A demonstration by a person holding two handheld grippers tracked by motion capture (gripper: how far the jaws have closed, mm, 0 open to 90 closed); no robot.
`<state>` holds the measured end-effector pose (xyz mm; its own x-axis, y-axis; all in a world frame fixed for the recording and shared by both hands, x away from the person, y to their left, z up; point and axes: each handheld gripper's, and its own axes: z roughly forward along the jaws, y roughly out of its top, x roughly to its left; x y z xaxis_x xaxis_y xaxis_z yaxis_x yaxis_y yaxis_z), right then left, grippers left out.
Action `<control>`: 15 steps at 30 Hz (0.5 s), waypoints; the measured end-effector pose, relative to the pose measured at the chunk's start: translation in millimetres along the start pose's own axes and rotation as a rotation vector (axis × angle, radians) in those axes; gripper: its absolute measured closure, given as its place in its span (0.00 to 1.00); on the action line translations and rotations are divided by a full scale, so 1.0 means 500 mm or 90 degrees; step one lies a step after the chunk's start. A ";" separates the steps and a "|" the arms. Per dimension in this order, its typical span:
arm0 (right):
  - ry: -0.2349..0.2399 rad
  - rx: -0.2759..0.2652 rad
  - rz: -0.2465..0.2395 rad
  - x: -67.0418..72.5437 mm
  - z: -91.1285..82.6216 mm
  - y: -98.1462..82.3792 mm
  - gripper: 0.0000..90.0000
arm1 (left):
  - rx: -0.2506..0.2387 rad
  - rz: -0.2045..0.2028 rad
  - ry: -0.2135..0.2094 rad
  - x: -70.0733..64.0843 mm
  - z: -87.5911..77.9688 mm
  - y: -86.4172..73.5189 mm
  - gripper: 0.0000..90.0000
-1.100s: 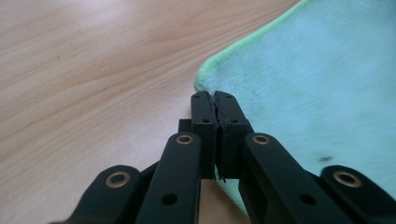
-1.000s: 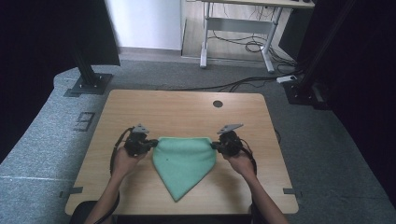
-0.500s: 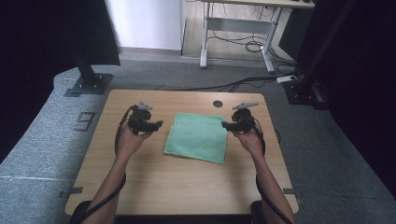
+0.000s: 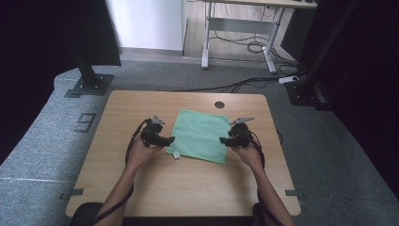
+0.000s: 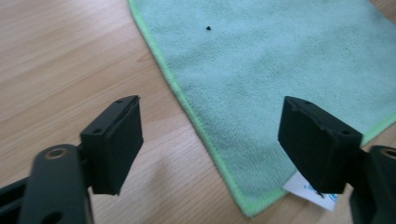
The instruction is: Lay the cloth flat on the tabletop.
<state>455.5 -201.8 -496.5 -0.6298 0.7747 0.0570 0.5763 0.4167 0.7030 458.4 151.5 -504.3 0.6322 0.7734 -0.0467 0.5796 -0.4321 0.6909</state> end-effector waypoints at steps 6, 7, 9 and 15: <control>-0.026 0.019 0.004 -0.002 0.025 -0.028 0.25 | 0.006 -0.013 0.018 0.010 0.032 -0.003 0.16; -0.032 0.020 0.009 -0.004 0.029 -0.033 0.22 | 0.006 -0.016 0.020 0.012 0.037 -0.004 0.16; -0.044 0.026 0.014 -0.008 0.036 -0.045 0.20 | 0.013 -0.015 0.024 0.012 0.045 -0.006 0.16; -0.074 0.045 0.023 -0.015 0.057 -0.077 0.15 | 0.064 0.048 0.076 -0.007 0.063 -0.027 0.15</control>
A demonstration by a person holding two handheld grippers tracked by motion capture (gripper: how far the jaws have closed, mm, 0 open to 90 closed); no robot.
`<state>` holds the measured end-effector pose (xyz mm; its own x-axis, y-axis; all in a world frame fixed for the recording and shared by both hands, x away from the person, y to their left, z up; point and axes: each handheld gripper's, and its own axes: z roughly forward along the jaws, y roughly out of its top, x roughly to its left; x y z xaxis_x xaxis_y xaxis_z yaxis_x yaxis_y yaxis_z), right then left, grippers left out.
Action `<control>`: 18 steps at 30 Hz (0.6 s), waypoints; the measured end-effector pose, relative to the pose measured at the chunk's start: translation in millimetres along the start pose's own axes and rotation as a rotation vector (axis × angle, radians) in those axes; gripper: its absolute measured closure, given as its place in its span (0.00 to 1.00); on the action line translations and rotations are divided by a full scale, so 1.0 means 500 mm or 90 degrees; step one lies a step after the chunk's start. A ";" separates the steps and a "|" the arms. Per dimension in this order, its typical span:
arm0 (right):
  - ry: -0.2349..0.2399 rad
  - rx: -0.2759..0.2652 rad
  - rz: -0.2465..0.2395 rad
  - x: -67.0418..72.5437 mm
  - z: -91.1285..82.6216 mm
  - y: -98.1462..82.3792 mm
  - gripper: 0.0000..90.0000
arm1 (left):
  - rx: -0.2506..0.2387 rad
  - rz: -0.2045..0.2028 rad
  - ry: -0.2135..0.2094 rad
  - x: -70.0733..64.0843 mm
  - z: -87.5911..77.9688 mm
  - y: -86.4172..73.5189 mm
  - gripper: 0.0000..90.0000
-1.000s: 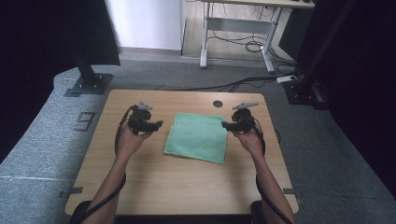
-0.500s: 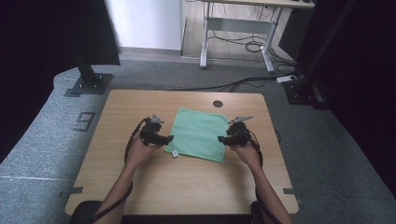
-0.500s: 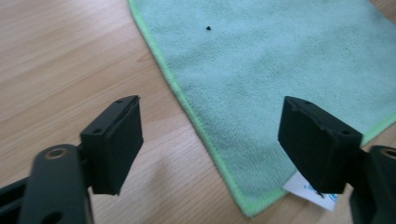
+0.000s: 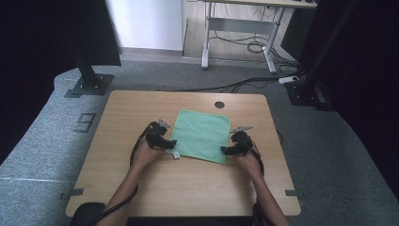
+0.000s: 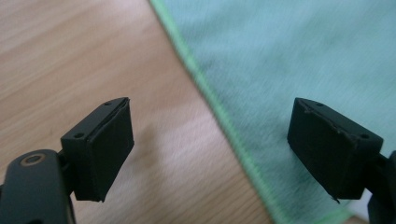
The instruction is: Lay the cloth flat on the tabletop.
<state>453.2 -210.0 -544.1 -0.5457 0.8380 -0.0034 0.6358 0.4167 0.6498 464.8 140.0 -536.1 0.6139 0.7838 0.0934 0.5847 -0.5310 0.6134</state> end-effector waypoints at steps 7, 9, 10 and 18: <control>0.002 -0.019 0.001 0.013 -0.005 -0.013 0.15 | -0.006 -0.010 -0.001 -0.018 -0.028 -0.037 0.16; 0.006 -0.020 -0.006 0.022 -0.008 -0.017 0.15 | -0.005 -0.012 -0.002 -0.024 -0.041 -0.052 0.16; 0.010 -0.021 -0.009 0.027 -0.009 -0.018 0.15 | -0.007 -0.018 -0.003 -0.028 -0.047 -0.060 0.16; 0.034 -0.017 -0.034 0.066 -0.026 -0.037 0.15 | -0.016 -0.031 -0.024 -0.058 -0.098 -0.129 0.16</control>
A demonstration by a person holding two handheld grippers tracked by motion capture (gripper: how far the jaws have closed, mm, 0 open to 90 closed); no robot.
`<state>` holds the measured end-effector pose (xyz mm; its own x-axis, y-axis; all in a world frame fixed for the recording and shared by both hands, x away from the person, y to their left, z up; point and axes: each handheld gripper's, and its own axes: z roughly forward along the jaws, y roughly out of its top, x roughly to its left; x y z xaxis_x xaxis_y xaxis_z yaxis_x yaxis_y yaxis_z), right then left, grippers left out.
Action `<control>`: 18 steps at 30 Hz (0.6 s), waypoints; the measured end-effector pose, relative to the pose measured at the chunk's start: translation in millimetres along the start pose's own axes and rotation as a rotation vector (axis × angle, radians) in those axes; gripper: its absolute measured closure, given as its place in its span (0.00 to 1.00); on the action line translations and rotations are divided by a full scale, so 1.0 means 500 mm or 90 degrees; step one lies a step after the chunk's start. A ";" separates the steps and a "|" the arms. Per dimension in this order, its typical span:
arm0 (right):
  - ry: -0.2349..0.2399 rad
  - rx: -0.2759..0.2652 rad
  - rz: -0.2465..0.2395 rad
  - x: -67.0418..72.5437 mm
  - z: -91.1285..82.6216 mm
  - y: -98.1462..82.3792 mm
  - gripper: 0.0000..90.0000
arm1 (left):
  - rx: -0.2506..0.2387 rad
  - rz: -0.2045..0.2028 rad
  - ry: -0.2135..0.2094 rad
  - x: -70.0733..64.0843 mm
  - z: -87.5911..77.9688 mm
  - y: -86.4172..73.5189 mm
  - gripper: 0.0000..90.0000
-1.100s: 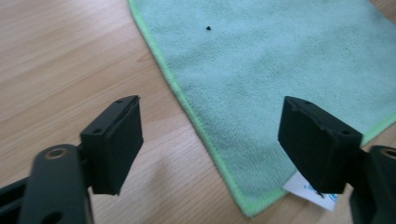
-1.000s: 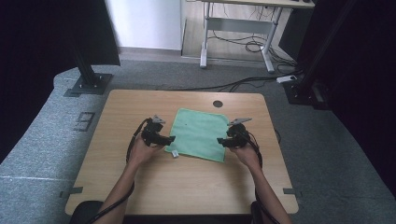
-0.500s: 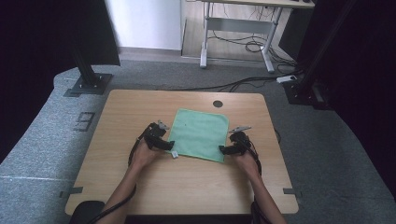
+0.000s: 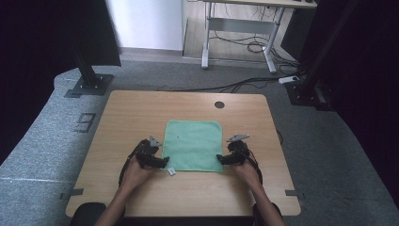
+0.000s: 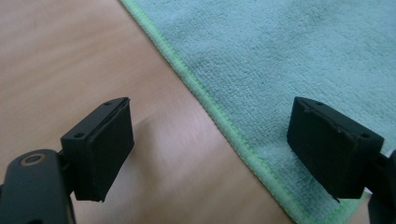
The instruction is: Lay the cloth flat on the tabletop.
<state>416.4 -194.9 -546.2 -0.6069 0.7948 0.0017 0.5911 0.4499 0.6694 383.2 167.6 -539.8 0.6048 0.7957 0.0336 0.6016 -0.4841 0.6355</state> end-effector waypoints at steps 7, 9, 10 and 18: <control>0.011 -0.001 -0.019 0.035 -0.018 -0.020 0.16 | -0.011 -0.020 -0.017 -0.028 -0.034 -0.050 0.16; 0.013 -0.002 -0.024 0.043 -0.023 -0.025 0.16 | -0.013 -0.018 -0.019 -0.037 -0.042 -0.060 0.16; 0.014 -0.002 -0.025 0.046 -0.026 -0.028 0.16 | -0.013 -0.017 -0.020 -0.041 -0.046 -0.064 0.16; 0.025 -0.009 -0.014 0.048 -0.030 -0.037 0.16 | -0.022 0.002 -0.038 -0.033 -0.047 -0.066 0.13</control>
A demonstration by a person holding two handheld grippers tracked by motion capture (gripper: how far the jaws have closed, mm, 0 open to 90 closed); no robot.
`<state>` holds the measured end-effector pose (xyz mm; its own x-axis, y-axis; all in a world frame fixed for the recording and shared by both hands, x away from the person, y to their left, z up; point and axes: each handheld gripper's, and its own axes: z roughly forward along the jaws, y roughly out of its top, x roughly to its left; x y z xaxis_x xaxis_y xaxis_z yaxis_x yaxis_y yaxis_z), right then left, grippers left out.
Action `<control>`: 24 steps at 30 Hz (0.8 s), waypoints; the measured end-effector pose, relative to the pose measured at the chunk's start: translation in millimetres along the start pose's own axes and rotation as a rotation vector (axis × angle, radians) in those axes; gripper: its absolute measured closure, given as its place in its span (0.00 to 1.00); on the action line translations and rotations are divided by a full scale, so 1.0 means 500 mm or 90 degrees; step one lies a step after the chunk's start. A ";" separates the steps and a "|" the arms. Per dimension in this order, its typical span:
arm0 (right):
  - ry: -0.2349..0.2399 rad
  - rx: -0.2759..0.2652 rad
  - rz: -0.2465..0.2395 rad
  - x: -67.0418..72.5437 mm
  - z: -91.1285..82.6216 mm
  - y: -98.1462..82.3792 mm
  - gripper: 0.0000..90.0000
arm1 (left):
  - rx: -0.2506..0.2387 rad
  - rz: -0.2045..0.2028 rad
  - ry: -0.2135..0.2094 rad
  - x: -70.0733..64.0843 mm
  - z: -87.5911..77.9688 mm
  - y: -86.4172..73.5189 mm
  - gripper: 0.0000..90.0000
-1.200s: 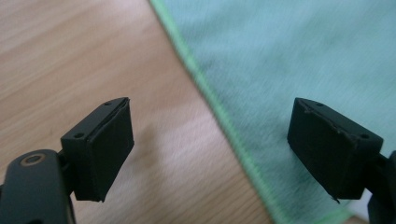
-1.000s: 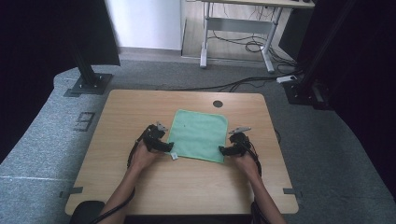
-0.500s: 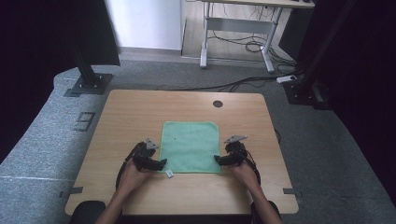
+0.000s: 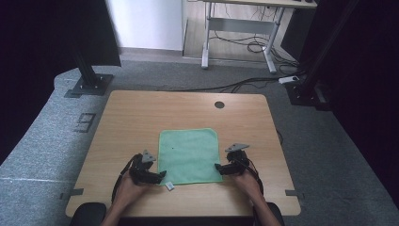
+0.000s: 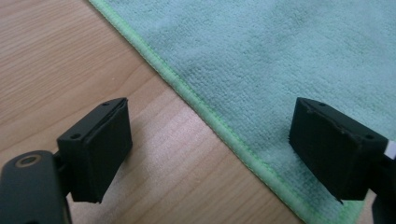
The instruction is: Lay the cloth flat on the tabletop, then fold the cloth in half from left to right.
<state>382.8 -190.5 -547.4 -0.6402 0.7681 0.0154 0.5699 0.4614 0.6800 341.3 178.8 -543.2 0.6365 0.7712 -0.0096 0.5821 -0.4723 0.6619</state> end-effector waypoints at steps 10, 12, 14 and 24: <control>-0.016 -0.026 0.050 -0.055 -0.038 -0.032 0.14 | -0.028 -0.028 0.048 0.073 -0.048 -0.026 0.05; -0.029 -0.020 0.055 -0.065 -0.039 -0.042 0.13 | -0.017 -0.032 0.056 0.084 -0.045 -0.036 0.04; -0.042 -0.023 0.054 -0.071 -0.038 -0.051 0.11 | -0.006 -0.025 0.072 0.089 -0.038 -0.043 0.03; -0.058 -0.038 0.058 -0.077 -0.036 -0.065 0.02 | 0.001 -0.059 0.055 0.106 -0.031 -0.049 0.00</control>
<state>379.8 -243.1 -556.6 -0.5359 0.8441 0.0144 0.5899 0.3622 0.7216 353.0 238.0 -548.6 0.5349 0.8449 -0.0061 0.6372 -0.3986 0.6596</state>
